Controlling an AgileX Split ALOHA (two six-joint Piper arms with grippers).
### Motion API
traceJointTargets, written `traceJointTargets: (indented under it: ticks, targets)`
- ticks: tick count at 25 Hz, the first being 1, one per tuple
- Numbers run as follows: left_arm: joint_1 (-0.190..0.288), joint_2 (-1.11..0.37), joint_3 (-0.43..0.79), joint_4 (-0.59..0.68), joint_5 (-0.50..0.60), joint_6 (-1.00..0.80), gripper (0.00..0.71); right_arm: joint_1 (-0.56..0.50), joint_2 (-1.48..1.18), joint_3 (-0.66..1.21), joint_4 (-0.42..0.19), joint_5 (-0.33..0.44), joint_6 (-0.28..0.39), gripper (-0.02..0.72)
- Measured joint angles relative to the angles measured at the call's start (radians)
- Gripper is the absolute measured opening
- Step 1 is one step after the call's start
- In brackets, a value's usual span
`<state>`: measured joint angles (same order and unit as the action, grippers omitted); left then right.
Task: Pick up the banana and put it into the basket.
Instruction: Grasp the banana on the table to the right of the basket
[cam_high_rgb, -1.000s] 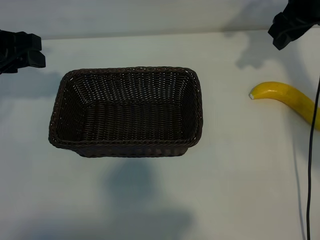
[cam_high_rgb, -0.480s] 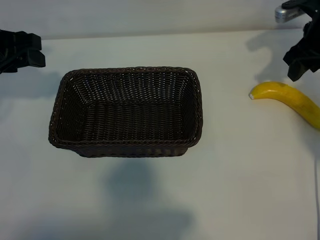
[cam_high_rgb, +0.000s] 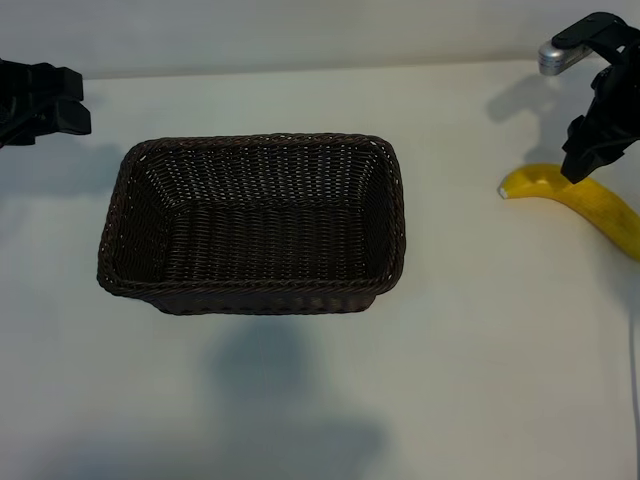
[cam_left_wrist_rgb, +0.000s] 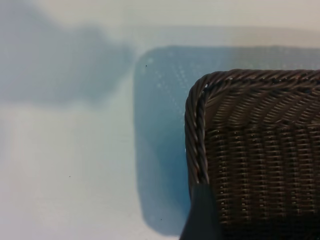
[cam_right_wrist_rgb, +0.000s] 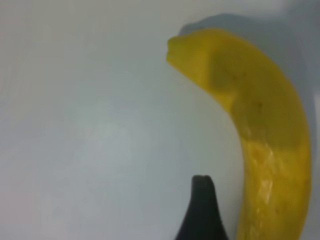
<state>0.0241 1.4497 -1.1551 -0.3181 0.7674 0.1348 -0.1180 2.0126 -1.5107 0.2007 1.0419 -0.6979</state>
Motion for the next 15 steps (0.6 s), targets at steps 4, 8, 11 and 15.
traceJointTargets:
  ticks: [4, 8, 11, 15]
  targets:
    - [0.0, 0.0, 0.0, 0.0, 0.007, 0.004, 0.592, -0.003, 0.0, 0.022, 0.0, -0.067, -0.014, 0.53]
    - [0.0, 0.0, 0.0, 0.0, 0.007, 0.005, 0.592, -0.003, 0.0, 0.025, -0.006, -0.093, -0.019, 0.531]
    - [0.0, 0.0, 0.0, 0.0, 0.007, 0.005, 0.592, -0.003, 0.001, 0.025, -0.008, -0.092, -0.026, 0.531]
    - [0.0, 0.0, 0.0, 0.0, 0.007, 0.005, 0.592, -0.003, 0.015, 0.025, -0.013, -0.081, -0.041, 0.531]
